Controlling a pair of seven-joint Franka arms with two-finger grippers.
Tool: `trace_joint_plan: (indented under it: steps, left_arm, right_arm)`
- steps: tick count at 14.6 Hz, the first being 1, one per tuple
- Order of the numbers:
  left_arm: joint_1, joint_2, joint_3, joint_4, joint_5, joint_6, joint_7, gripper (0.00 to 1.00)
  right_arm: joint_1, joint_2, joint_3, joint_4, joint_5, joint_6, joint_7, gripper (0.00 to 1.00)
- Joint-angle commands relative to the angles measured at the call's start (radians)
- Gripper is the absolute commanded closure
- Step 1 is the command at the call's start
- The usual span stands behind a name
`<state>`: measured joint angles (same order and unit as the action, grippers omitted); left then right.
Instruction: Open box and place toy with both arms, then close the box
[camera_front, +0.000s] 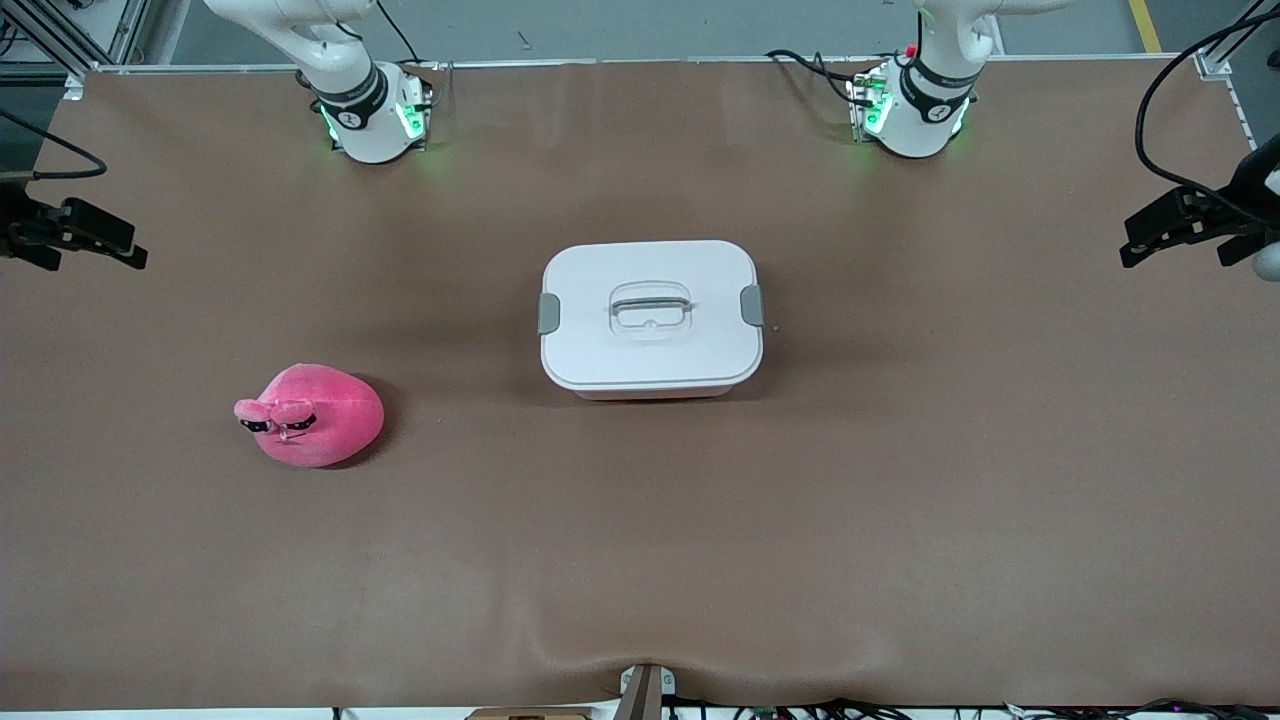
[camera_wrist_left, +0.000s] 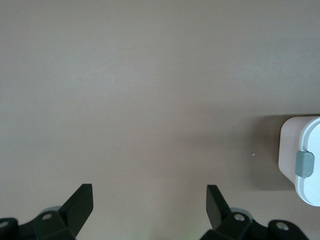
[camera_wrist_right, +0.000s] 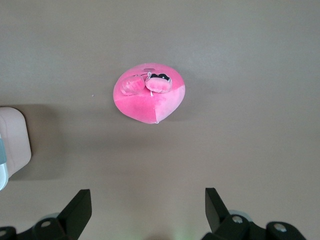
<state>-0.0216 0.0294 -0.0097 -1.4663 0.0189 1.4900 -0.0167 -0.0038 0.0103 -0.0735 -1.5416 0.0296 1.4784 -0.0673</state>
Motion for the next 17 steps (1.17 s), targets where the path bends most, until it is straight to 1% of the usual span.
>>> trace_joint_plan:
  steps: [1, 5, 8, 10, 11, 14, 17]
  left_arm:
    - [0.0, 0.023, -0.003, 0.007, 0.018, 0.0, 0.004, 0.0]
    - [0.009, 0.035, 0.005, 0.017, 0.012, 0.001, -0.003, 0.0]
    - [0.011, 0.058, 0.008, 0.04, 0.015, 0.009, -0.009, 0.0]
    - [0.011, 0.072, 0.01, 0.041, 0.015, 0.038, -0.011, 0.0]
    - [0.011, 0.075, 0.008, 0.041, 0.015, 0.042, -0.012, 0.0]
    - [0.011, 0.124, 0.01, 0.041, 0.013, 0.072, -0.014, 0.0]
    - [0.011, 0.133, 0.01, 0.041, 0.01, 0.078, -0.014, 0.0]
  right_arm:
    - [0.002, -0.003, 0.003, -0.009, -0.013, 0.017, -0.005, 0.0]
    - [0.002, 0.005, 0.004, -0.02, -0.013, 0.029, -0.005, 0.0]
    - [0.005, 0.005, 0.003, -0.066, -0.013, 0.062, -0.008, 0.0]
    - [0.011, 0.005, 0.003, -0.086, -0.013, 0.079, -0.012, 0.0]
    - [0.011, 0.005, 0.003, -0.103, -0.013, 0.1, -0.014, 0.0]
    - [0.025, 0.004, 0.004, -0.158, -0.013, 0.163, -0.029, 0.0]
    - [0.042, 0.004, 0.004, -0.213, -0.013, 0.233, -0.061, 0.0]
